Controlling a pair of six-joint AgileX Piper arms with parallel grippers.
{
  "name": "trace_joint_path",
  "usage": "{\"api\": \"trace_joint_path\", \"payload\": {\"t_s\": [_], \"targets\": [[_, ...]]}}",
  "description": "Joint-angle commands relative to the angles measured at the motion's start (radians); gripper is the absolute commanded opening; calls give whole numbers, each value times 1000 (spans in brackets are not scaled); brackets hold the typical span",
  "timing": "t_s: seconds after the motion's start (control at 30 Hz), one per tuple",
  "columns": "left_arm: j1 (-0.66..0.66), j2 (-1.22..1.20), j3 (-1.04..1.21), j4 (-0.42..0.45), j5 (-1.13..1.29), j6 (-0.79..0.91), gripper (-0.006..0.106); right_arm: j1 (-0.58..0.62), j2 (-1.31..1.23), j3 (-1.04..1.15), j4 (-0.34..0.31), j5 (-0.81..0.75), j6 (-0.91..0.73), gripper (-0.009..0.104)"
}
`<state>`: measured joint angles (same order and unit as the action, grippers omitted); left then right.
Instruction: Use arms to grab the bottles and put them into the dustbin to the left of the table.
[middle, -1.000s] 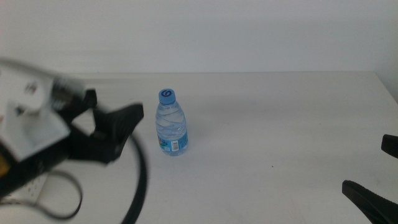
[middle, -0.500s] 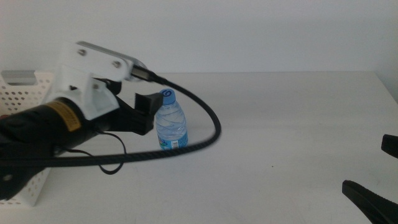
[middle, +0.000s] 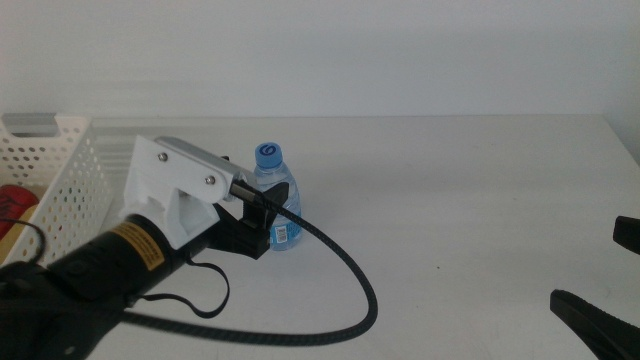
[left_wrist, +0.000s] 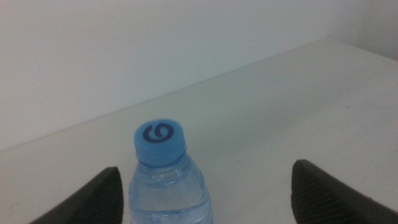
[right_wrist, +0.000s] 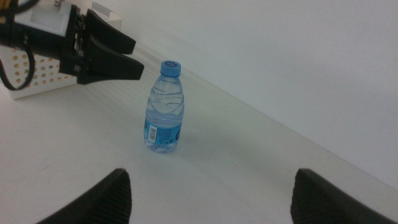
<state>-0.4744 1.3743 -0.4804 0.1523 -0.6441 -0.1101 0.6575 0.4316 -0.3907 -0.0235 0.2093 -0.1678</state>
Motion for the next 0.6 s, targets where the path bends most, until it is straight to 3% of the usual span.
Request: {"api": "trace_joint_path", "payload": {"t_s": [0.0, 0.23, 0.57], "targets": [[-1, 18, -14, -40, -149, 11, 87, -4, 11, -27, -5, -81, -12, 67], [5, 141, -49, -89, -258, 24, 87, -4, 11, -27, -5, -81, -12, 67], [70, 238, -150, -28, -259, -4, 88, -4, 11, -27, -5, -81, -12, 67]]}}
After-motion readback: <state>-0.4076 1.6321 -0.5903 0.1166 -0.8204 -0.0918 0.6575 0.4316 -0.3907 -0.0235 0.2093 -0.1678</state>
